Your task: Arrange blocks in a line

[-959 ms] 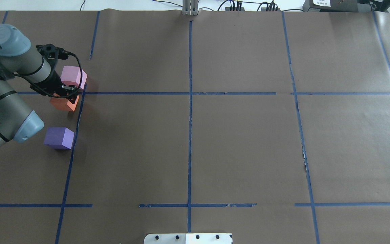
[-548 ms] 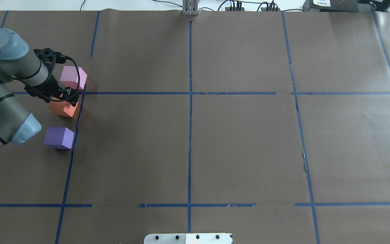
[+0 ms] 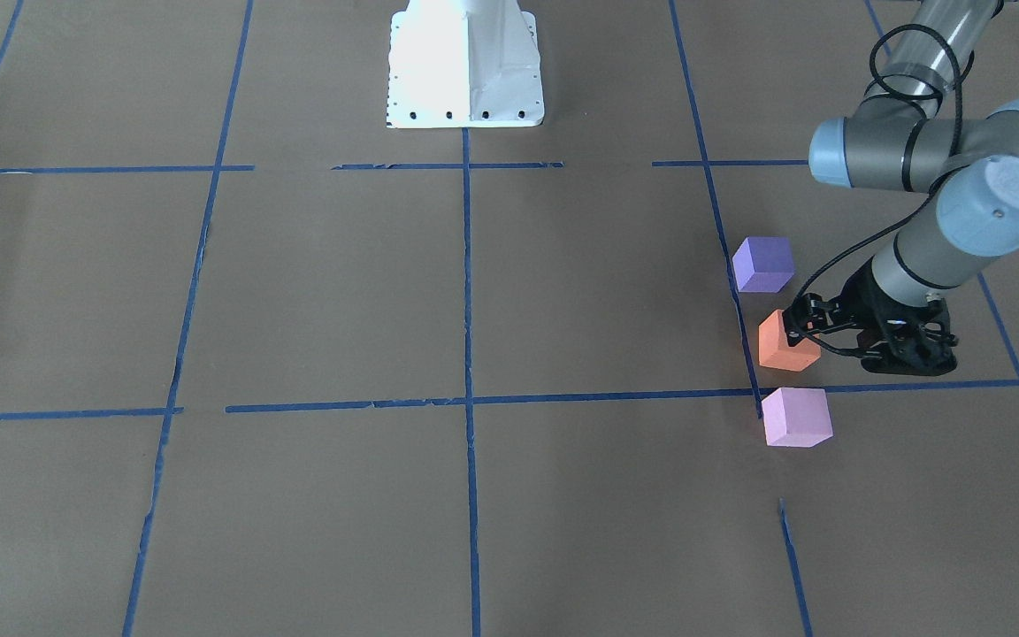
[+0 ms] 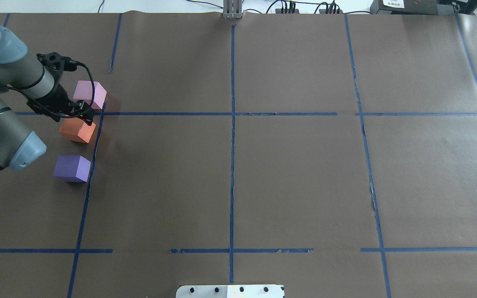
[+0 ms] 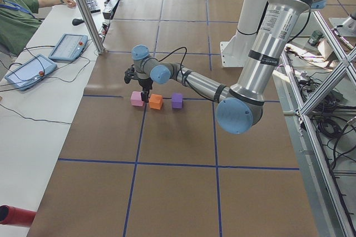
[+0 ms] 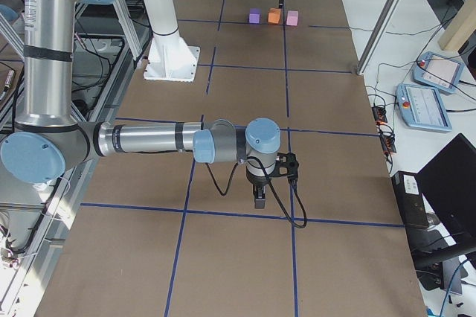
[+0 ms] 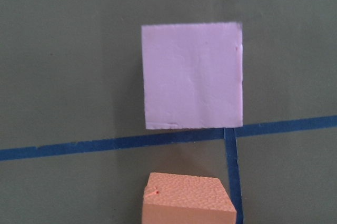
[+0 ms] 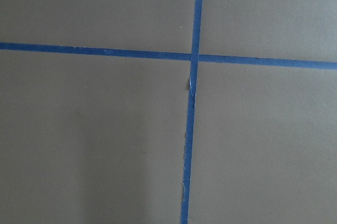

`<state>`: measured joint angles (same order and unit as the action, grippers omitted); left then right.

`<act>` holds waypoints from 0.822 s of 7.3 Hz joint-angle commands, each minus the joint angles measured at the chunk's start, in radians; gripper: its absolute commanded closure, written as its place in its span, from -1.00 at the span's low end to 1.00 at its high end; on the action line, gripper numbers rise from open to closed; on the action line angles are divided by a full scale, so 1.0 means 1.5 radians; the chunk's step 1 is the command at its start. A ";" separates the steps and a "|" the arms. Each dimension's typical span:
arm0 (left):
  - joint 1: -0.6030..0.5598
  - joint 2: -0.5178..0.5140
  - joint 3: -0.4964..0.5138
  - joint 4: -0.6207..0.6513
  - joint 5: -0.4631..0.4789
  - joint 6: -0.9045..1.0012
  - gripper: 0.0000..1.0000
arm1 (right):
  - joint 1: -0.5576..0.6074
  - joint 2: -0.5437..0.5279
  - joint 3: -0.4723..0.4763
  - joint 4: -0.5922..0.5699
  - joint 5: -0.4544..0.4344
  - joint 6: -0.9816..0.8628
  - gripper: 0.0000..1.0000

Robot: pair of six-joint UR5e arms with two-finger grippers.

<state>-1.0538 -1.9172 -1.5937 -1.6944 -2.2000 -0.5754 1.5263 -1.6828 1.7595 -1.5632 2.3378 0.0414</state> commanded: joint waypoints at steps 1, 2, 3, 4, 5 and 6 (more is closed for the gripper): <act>-0.135 0.024 -0.014 0.092 -0.003 0.250 -1.00 | 0.000 0.000 0.000 0.000 0.000 0.000 -1.00; -0.204 0.065 -0.010 0.090 -0.006 0.330 -1.00 | 0.000 0.000 0.000 0.000 0.000 0.000 -1.00; -0.264 0.115 -0.005 0.086 -0.005 0.408 -1.00 | 0.000 0.000 0.000 0.000 0.000 0.000 -1.00; -0.334 0.132 0.035 0.084 -0.006 0.479 -1.00 | 0.000 0.000 0.000 0.000 0.000 0.000 -1.00; -0.350 0.144 0.059 0.086 -0.050 0.501 -1.00 | 0.000 0.000 0.001 0.000 0.000 0.000 -1.00; -0.351 0.173 0.064 0.084 -0.135 0.498 -1.00 | 0.000 0.000 0.000 0.000 0.000 0.000 -1.00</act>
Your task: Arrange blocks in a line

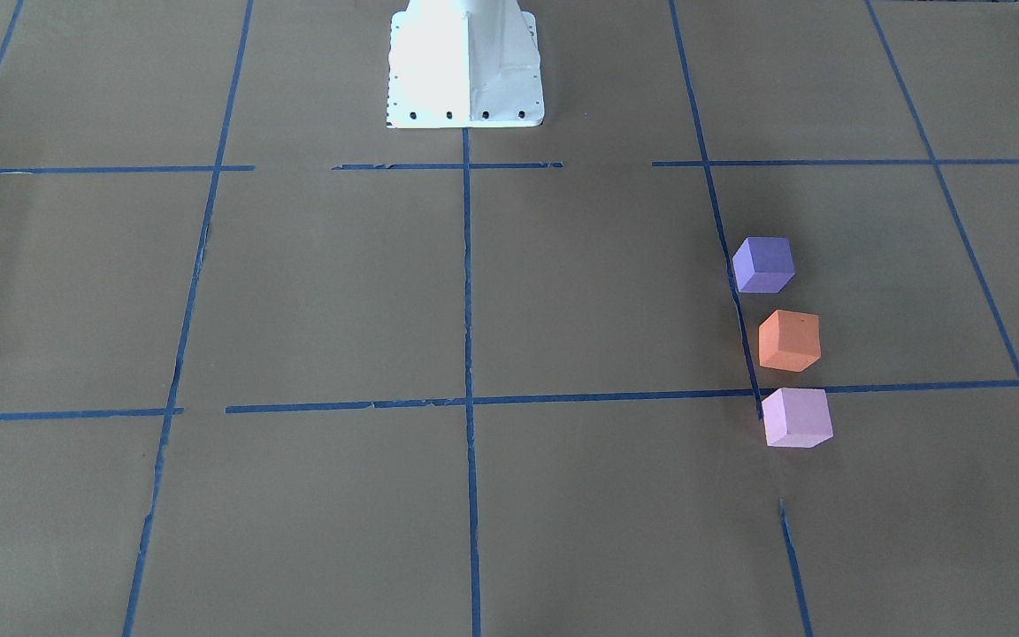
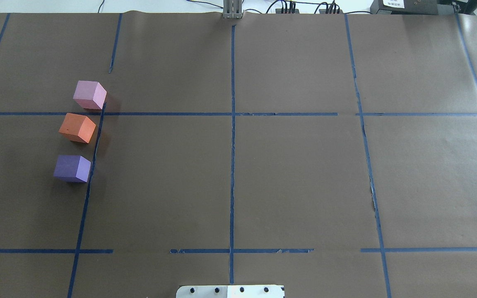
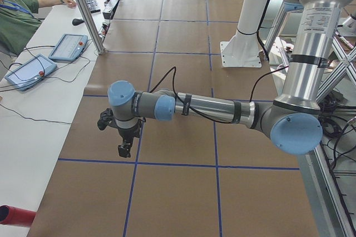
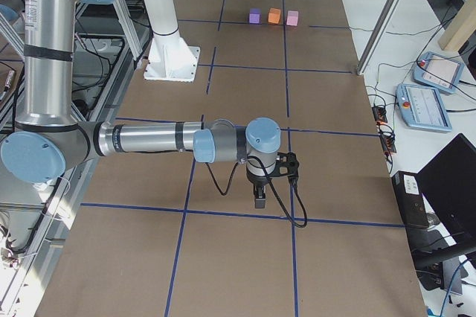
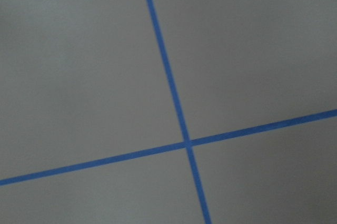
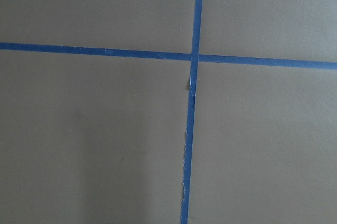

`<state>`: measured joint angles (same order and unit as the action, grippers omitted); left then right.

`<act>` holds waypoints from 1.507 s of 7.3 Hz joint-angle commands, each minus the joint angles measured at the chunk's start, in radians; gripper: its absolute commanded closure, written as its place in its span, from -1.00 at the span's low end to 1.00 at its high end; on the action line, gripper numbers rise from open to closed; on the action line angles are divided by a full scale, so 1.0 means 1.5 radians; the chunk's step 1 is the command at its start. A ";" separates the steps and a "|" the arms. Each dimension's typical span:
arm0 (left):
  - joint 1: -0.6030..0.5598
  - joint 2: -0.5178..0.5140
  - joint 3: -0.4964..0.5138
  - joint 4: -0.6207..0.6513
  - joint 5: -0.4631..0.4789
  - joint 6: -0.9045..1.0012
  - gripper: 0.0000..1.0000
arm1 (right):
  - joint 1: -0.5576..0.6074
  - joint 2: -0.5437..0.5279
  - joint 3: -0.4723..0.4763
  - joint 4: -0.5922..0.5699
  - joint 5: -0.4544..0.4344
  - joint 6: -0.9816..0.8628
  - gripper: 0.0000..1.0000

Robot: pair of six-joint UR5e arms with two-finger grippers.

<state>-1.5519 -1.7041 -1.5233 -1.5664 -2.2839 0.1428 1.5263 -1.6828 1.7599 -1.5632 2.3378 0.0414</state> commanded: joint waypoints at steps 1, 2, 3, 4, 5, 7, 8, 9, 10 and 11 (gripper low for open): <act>-0.019 0.037 0.017 0.000 -0.089 0.019 -1.00 | 0.000 0.000 0.000 0.000 0.000 0.000 -1.00; -0.018 0.038 0.014 0.000 -0.089 0.019 -1.00 | 0.000 0.000 0.000 0.000 0.000 0.000 -1.00; -0.018 0.036 0.012 0.000 -0.088 0.021 -1.00 | 0.000 0.000 0.000 0.000 0.000 0.000 -1.00; -0.018 0.037 0.016 -0.008 -0.088 0.023 -1.00 | 0.000 0.000 0.000 0.000 0.000 0.000 -1.00; -0.018 0.038 0.015 -0.012 -0.088 0.019 -1.00 | 0.000 0.000 0.000 0.000 0.000 0.000 -1.00; -0.018 0.038 0.017 -0.013 -0.088 0.019 -1.00 | 0.000 0.000 0.000 0.000 0.000 0.000 -1.00; -0.018 0.039 0.016 -0.012 -0.088 0.019 -1.00 | 0.000 0.000 0.000 0.000 0.000 0.000 -1.00; -0.018 0.039 0.017 -0.012 -0.088 0.019 -1.00 | 0.000 0.000 0.000 0.000 0.000 0.000 -1.00; -0.018 0.038 0.016 -0.013 -0.088 0.018 -1.00 | 0.000 0.000 0.001 0.000 0.000 0.000 -1.00; -0.018 0.038 0.015 -0.013 -0.088 0.018 -1.00 | 0.000 0.000 0.000 0.000 0.000 0.000 -1.00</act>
